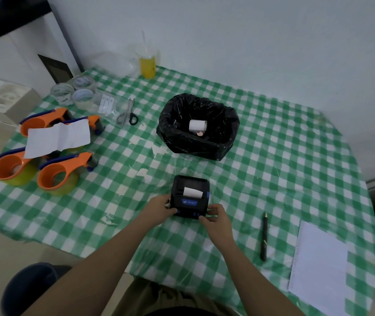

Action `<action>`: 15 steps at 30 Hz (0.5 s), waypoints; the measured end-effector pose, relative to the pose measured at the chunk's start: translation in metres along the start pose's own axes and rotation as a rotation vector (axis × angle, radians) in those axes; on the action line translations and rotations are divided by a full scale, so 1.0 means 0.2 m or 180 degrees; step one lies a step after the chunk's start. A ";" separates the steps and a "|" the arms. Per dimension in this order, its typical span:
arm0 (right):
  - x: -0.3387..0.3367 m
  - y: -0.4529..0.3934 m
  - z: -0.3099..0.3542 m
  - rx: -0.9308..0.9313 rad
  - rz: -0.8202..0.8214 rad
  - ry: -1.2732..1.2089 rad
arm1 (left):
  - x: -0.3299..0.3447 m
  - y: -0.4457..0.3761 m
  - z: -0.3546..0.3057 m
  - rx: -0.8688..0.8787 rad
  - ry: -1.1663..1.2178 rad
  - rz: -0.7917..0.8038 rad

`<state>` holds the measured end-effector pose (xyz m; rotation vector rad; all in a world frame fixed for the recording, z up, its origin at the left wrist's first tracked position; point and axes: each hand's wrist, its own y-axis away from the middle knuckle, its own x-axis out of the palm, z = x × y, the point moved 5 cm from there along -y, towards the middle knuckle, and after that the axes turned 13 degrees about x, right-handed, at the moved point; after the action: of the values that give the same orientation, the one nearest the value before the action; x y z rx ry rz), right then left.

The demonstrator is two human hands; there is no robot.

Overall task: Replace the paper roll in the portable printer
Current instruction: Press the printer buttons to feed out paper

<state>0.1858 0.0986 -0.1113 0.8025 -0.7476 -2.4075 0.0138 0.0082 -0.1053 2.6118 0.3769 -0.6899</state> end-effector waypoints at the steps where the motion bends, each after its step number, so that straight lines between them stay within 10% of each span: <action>1: 0.00 0.00 0.00 -0.0010 -0.0007 -0.0017 | 0.00 0.00 0.00 -0.0018 0.0021 -0.0023; 15: 0.00 -0.01 0.00 -0.0086 -0.0114 0.0016 | -0.03 0.00 0.02 -0.0177 0.0291 -0.0635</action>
<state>0.1863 0.1003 -0.1127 0.8174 -0.7027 -2.4412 0.0070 0.0045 -0.1060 2.5816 0.6819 -0.6147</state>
